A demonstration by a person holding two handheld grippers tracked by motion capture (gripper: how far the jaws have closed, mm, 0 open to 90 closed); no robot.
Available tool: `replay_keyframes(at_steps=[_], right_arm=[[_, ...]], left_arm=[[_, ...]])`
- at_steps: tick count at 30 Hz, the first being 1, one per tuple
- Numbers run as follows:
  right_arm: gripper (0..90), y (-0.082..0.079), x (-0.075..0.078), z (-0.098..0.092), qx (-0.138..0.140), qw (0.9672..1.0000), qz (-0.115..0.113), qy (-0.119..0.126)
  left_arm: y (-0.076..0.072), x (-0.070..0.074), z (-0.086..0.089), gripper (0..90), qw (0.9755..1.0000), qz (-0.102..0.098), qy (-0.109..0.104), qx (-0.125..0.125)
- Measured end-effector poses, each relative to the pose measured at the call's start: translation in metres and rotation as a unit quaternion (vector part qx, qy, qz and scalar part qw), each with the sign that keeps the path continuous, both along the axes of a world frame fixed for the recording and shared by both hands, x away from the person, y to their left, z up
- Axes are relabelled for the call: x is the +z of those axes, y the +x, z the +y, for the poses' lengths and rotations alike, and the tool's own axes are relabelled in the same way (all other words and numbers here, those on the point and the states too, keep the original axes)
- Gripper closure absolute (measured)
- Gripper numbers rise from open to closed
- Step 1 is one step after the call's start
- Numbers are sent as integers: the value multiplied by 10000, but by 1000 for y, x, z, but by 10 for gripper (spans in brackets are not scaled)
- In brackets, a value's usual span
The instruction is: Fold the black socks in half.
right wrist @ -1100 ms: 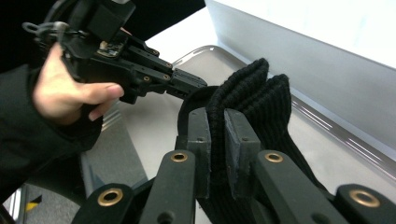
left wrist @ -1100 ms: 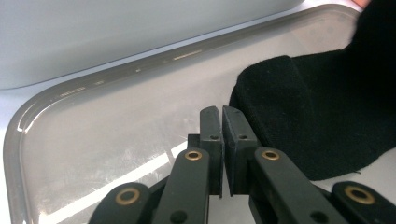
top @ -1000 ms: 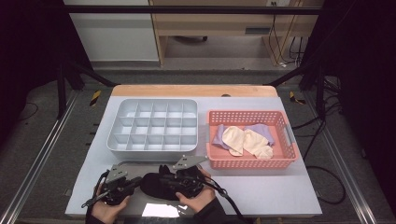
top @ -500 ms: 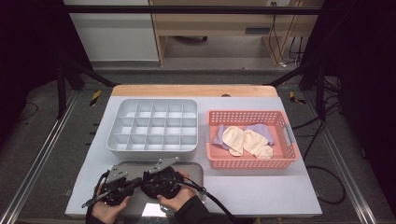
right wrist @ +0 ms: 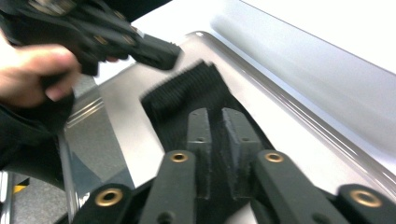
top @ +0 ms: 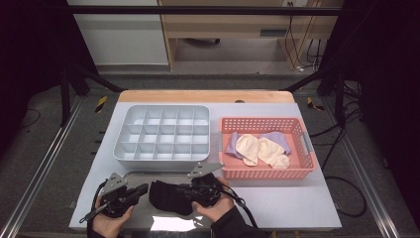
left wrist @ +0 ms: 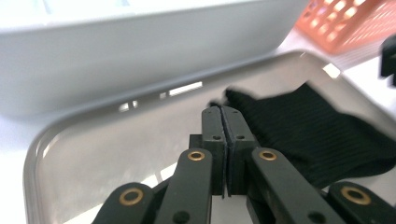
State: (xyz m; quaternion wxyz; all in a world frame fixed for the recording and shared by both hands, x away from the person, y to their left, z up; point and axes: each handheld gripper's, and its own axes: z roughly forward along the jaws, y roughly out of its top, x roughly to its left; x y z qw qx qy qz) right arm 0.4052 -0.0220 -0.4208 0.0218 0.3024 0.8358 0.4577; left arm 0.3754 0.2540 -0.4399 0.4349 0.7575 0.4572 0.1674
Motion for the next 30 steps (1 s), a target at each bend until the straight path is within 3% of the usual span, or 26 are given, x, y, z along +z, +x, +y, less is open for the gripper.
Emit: replay_keyframes(at_steps=[3,6,9,11,12,15,21,23,26,30], right_arm=[[862,-5,-5,-10,-29,10000,33,-7],[855,-9,-15,-8,45,9999,100,-14],[851,-13,-31,0,184,9992,187,-317],[857,-15,-41,2,138,9986,172,-483],[856,-15,-44,1,135,9984,144,-523],[825,-17,-49,-3,103,9992,222,-326],[667,-21,-37,-15,-164,9998,99,-10],[633,-23,-39,-16,-306,9994,172,-29],[590,-25,-48,-13,-343,9990,218,-180],[584,-24,-58,-8,-391,9983,327,-277]], left_arm=[[-2,8,-13,864,9997,-48,46,-240],[-2,2,-28,860,9985,37,312,-439],[-1,-7,-34,863,9963,147,698,-487],[0,-13,-34,864,9950,211,840,-487],[0,-16,-34,861,9950,252,823,-505],[1,-17,-31,845,9965,290,628,-473],[-5,1,-14,747,9991,-223,322,-168],[-3,-2,-7,726,9993,-133,349,-57],[1,-15,-2,713,9991,157,399,0],[5,-22,-6,711,9984,249,507,-34]])
